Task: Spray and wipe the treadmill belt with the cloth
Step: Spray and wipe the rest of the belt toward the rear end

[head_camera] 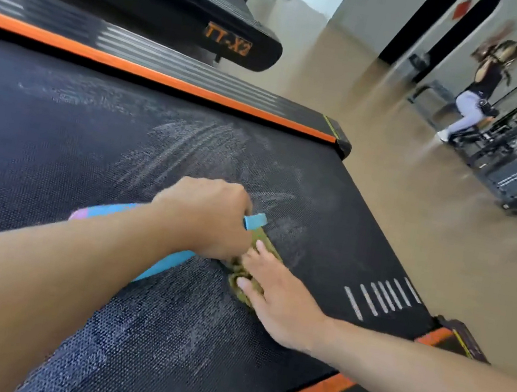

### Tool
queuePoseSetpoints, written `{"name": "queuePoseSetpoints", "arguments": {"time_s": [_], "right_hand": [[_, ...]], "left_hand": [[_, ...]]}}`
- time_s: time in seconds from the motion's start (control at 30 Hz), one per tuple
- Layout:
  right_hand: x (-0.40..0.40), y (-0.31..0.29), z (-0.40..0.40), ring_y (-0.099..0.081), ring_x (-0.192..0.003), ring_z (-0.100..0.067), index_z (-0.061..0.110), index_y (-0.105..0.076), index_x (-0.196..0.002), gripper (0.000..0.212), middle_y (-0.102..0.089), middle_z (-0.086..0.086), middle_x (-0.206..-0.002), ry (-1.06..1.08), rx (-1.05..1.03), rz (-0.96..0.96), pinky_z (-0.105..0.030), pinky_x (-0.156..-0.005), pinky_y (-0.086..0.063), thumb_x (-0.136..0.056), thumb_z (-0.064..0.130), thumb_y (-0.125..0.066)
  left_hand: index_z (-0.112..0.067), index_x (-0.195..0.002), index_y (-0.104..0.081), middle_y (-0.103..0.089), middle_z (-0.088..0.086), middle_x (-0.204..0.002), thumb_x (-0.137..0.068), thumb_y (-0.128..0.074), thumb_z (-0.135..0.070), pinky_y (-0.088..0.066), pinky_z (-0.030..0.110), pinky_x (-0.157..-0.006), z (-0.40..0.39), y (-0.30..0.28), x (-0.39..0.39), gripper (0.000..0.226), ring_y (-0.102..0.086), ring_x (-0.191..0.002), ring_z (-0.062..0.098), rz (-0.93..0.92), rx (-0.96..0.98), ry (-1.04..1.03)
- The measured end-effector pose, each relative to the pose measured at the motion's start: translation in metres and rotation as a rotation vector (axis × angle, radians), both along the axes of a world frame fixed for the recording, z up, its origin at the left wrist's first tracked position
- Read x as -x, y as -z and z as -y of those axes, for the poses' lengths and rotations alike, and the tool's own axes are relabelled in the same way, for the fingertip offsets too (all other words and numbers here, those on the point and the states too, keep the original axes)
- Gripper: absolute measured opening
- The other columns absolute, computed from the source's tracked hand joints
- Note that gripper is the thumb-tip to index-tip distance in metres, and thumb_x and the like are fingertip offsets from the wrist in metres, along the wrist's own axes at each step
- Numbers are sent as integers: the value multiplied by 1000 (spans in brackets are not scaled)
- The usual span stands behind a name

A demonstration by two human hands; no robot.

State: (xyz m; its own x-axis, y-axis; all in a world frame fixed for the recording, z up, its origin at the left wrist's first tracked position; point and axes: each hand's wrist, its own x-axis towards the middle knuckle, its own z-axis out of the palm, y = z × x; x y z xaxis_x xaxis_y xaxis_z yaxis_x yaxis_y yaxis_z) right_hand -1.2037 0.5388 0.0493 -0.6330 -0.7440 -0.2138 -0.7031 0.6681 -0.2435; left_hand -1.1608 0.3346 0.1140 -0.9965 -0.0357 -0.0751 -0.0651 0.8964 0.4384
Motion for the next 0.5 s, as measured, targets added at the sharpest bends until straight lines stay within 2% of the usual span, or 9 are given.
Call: {"name": "queuePoseSetpoints", "arguments": {"time_s": [0.1, 0.17, 0.37, 0.5], "right_hand": [[-6, 3, -7, 14, -146, 2, 29, -14, -154, 52, 0, 21, -159, -94, -53, 21, -18, -117, 5, -105, 37, -31], [-7, 5, -6, 17, -144, 3, 28, -13, -155, 53, 2, 20, -160, -93, -61, 18, -17, -116, 9, -106, 38, -29], [-15, -1, -4, 26, -141, 3, 31, -4, -155, 55, 13, 23, -159, -52, -142, 60, -27, -119, 8, -105, 43, -22], [-13, -3, -4, 26, -142, 2, 31, -4, -155, 55, 13, 23, -159, -81, -135, 70, -29, -121, 6, -105, 45, -21]], "left_hand": [[-25, -95, -69, -68, 0, -90, -79, -58, -35, -42, 33, -70, 2, -1, 3, 22, -64, -85, 31, -15, -11, -21], [-22, -92, -66, -64, 0, -86, -81, -57, -34, -42, 34, -72, 5, -3, 4, 19, -62, -84, 31, -11, -33, -50], [-27, -104, -68, -67, -1, -92, -85, -60, -38, -40, 33, -71, 8, -6, -4, 23, -62, -85, 30, -41, -57, -91], [-31, -97, -64, -65, -3, -91, -88, -62, -43, -40, 33, -73, 11, -8, -1, 15, -60, -86, 28, -41, -49, -144]]}}
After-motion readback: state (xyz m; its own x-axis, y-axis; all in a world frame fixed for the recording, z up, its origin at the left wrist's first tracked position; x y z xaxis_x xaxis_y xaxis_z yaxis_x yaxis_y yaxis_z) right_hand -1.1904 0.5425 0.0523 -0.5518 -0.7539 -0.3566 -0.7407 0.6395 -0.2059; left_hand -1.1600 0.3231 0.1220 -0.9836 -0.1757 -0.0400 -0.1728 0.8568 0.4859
